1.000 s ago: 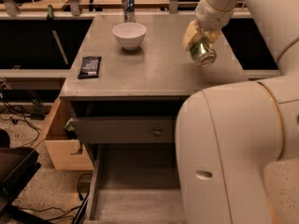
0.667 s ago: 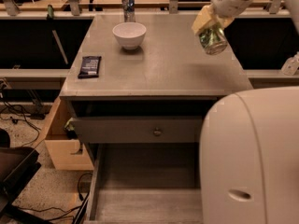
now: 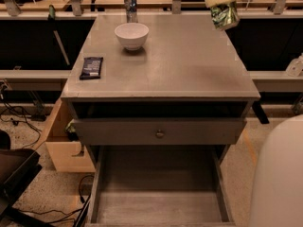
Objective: Place green can upright
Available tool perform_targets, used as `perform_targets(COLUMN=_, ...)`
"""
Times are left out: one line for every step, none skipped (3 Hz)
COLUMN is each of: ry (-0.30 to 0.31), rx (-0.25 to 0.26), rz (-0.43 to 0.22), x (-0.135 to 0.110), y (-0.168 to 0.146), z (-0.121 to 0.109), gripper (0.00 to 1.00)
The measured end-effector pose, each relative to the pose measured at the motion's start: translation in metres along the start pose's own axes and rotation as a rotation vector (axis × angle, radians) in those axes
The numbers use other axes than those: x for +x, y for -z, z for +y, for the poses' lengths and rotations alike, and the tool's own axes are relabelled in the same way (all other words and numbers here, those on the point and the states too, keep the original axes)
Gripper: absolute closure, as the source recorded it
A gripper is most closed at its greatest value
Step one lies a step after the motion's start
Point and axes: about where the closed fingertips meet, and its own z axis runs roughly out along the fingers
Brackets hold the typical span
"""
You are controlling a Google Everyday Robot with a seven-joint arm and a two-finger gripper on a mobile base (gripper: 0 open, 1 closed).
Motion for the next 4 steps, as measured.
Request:
perform_targets(ry=0.097, rx=-0.115, rz=-0.161, x=-0.014, y=0.018, z=0.008, gripper=1.0)
perform_targets(ry=0.138, rx=-0.174, rz=-0.298, x=-0.017, y=0.042, z=0.013, gripper=1.0)
perform_targets(ry=0.113, rx=-0.21, rz=-0.367, x=0.007, y=0.044, z=0.018, gripper=1.0)
perform_targets(ry=0.075, rx=-0.216, rz=-0.402, x=0.03, y=0.037, z=0.024, gripper=1.0)
